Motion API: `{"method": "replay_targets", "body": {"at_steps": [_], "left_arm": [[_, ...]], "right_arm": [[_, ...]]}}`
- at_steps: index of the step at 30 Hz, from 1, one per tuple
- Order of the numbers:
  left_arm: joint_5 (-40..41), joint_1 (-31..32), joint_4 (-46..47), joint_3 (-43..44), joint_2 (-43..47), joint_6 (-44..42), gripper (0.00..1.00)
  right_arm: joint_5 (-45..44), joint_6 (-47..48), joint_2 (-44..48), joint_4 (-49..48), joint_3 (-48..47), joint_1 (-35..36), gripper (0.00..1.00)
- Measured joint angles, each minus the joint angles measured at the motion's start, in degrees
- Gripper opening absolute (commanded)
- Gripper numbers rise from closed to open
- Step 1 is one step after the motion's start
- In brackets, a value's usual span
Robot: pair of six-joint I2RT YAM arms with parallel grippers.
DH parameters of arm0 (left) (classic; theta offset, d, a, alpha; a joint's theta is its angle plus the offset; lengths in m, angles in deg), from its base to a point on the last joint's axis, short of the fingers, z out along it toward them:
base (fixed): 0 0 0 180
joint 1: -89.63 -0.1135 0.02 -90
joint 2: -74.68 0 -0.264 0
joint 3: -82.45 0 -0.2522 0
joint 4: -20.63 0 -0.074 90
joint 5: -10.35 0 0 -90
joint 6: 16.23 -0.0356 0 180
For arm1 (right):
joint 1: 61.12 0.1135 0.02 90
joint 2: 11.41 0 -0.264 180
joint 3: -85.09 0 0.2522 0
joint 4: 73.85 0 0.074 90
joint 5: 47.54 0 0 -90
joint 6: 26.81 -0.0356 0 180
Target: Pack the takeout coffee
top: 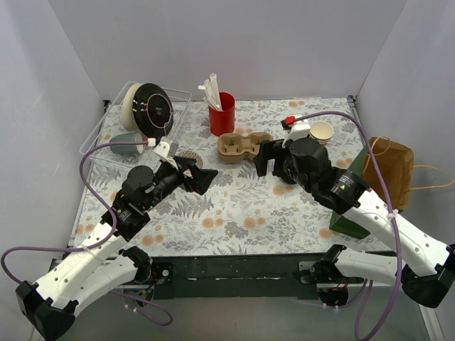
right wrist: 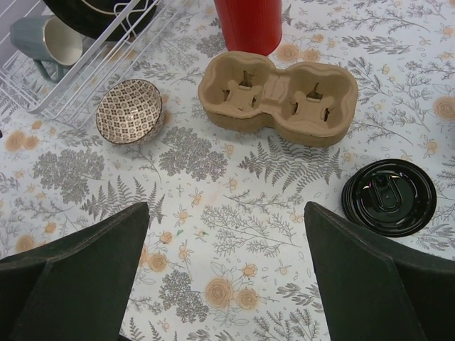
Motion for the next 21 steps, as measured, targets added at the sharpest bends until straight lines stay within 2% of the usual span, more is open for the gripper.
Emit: {"method": "replay_targets", "body": {"at_steps": [6, 11, 16, 21], "left_arm": [[0.0, 0.0, 0.0, 0.0, 0.0, 0.0, 0.98], [0.0, 0.0, 0.0, 0.0, 0.0, 0.0, 0.98], [-0.2, 0.0, 0.0, 0.0, 0.0, 0.0, 0.98], [-0.5, 0.0, 0.0, 0.0, 0.0, 0.0, 0.98]], "right_arm": [[-7.0, 4.0, -0.5, -1.7, 0.0, 0.0, 0.94], [-18.1, 11.5, -8.3, -2.4, -2.3, -3.2, 0.76], [-18.6, 16.5, -16.5, -2.0, -5.6, -13.7, 0.52], [-18.4, 21.7, -23.0, -3.3, -9.2, -22.7, 0.36]]}}
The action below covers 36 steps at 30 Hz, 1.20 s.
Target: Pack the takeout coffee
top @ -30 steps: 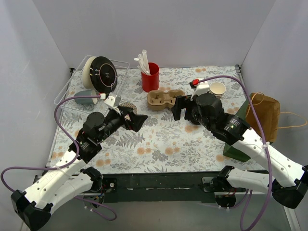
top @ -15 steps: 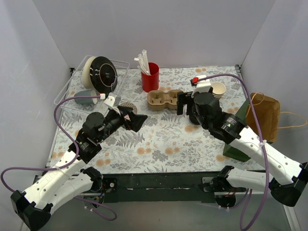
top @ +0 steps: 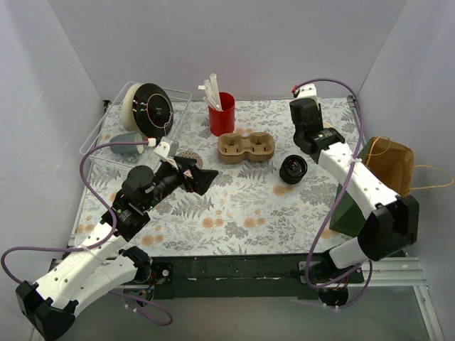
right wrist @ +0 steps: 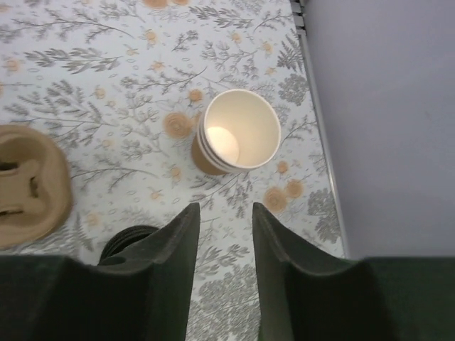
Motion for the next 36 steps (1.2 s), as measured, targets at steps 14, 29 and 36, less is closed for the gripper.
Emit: {"method": "replay_targets", "body": {"at_steps": [14, 29, 36], "left_arm": [[-2.0, 0.0, 0.4, 0.0, 0.4, 0.0, 0.98], [-3.0, 0.0, 0.4, 0.0, 0.0, -0.4, 0.98], [-3.0, 0.0, 0.4, 0.0, 0.0, -0.4, 0.98]], "right_arm": [[5.3, 9.6, -25.5, -1.5, -14.5, -10.3, 0.27], [11.4, 10.8, -28.2, 0.0, -16.1, -12.4, 0.31], [11.6, 10.8, -28.1, 0.6, -17.7, -12.4, 0.31]]}}
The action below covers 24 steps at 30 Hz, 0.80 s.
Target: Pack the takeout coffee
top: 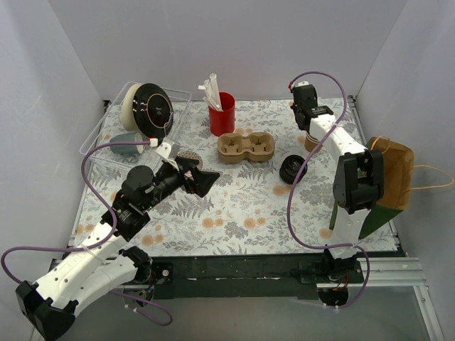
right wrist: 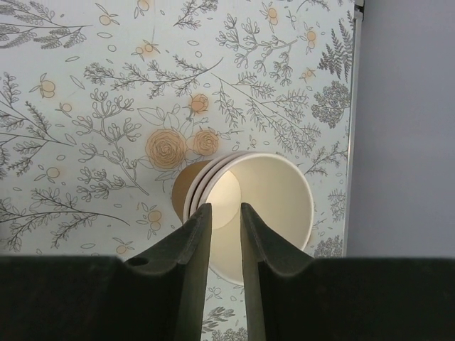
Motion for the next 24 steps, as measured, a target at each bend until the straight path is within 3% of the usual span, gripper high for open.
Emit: {"method": "replay_targets", "body": {"at_steps": [24], "left_arm": [[0.0, 0.0, 0.0, 0.0, -0.4, -0.2, 0.98]], "right_arm": [[4.9, -1.6, 0.0, 0.4, 0.6, -1.2, 0.27]]}}
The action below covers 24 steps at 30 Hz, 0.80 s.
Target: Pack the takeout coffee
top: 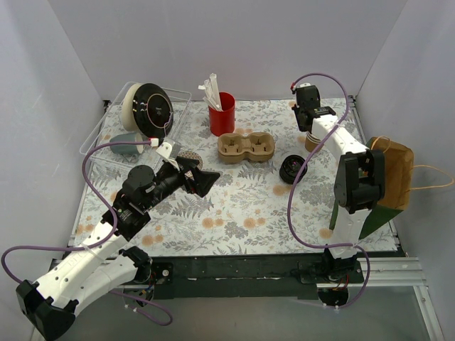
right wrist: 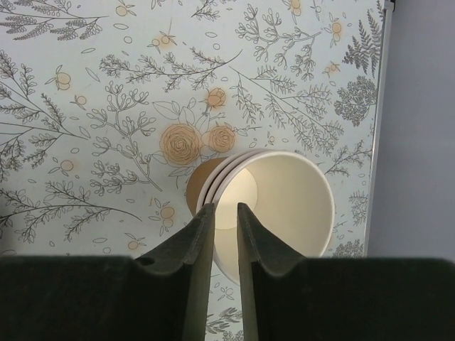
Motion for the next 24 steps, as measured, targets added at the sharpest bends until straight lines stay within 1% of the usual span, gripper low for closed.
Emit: {"method": "replay_targets", "body": {"at_steps": [7, 24], "left_arm": [[0.0, 0.0, 0.0, 0.0, 0.0, 0.0, 0.98], [0.0, 0.0, 0.0, 0.0, 0.0, 0.0, 0.98]], "right_arm": [[0.9, -0.1, 0.0, 0.0, 0.2, 0.0, 0.29], [1.7, -0.8, 0.0, 0.1, 0.6, -1.0, 0.26]]}}
